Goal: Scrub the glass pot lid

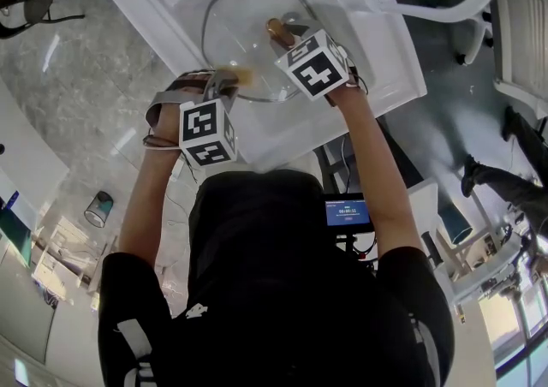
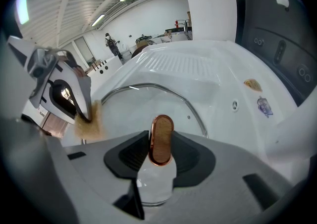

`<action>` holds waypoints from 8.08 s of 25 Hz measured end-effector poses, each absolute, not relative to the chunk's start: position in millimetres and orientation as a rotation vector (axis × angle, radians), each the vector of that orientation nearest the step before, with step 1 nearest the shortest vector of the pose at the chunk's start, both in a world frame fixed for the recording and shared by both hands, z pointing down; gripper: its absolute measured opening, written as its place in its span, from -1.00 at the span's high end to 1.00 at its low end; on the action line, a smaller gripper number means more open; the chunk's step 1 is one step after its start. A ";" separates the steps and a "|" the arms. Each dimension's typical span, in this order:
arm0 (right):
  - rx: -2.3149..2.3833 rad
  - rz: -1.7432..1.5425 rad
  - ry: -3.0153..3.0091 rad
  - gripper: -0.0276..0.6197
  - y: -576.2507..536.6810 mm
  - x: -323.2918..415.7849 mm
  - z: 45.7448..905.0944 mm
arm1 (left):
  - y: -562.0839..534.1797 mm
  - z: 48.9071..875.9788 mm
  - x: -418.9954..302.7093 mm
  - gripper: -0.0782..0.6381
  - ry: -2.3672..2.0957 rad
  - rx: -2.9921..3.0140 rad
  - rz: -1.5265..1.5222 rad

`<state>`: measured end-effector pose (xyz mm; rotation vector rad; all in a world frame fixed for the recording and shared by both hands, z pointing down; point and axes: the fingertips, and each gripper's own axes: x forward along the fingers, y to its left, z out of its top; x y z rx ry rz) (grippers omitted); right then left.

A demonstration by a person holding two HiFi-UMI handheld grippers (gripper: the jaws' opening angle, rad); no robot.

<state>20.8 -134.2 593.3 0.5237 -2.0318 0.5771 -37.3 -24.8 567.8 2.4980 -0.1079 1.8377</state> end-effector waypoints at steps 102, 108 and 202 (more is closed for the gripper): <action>0.531 0.581 -2.019 0.53 -134.6 21.8 595.9 | -129.8 590.0 -49.1 0.73 -0.307 2.486 1.843; 0.551 0.571 -2.009 0.53 -133.9 22.5 596.3 | -115.5 585.4 -47.2 0.73 -0.298 2.490 1.828; 1.500 0.001 -2.558 0.92 38.8 -6.8 171.2 | 31.4 163.8 -75.0 0.73 -1.200 2.979 0.177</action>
